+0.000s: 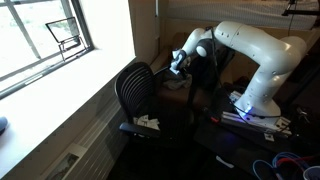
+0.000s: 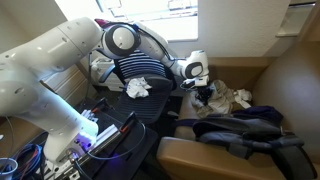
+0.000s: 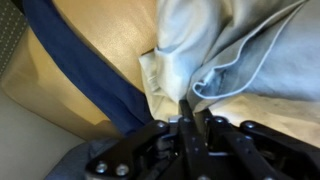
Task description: Pick up the blue cloth on the backrest and place it on the right side of the brown couch, then pick up the cream white pants on the left side of the couch and place it on the backrest then pick up the white cloth on the seat of the chair and place it on the couch then finally pick up the bag and put it on the seat of the chair
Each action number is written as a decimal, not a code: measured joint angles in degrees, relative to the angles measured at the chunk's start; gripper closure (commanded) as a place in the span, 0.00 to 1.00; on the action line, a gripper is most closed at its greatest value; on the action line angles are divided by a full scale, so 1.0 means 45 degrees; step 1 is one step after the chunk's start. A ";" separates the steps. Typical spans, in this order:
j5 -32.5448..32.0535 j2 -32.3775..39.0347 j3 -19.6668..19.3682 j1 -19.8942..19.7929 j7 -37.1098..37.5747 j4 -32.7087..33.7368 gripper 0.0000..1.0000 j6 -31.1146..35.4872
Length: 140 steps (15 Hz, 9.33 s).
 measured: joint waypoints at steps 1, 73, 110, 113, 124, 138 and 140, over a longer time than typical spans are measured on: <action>0.0001 0.0042 -0.0121 0.0048 0.0262 0.0043 1.00 0.0002; -0.3182 -1.6772 0.1383 0.9767 -0.9095 -1.1352 1.00 0.8758; 0.1890 -1.2993 0.6219 0.5494 -1.3159 -1.1601 0.00 -0.1520; 0.0406 -1.0941 0.6044 0.6331 -1.2012 -1.0045 0.00 -0.2439; -0.1272 -0.9064 0.5280 0.7488 -1.0115 -0.8174 0.00 -0.2134; -0.2304 -0.7132 0.4537 0.9673 -0.6477 -0.8801 0.00 0.0582; -0.2271 -0.6951 0.4543 0.9628 -0.6470 -0.8707 0.00 0.0828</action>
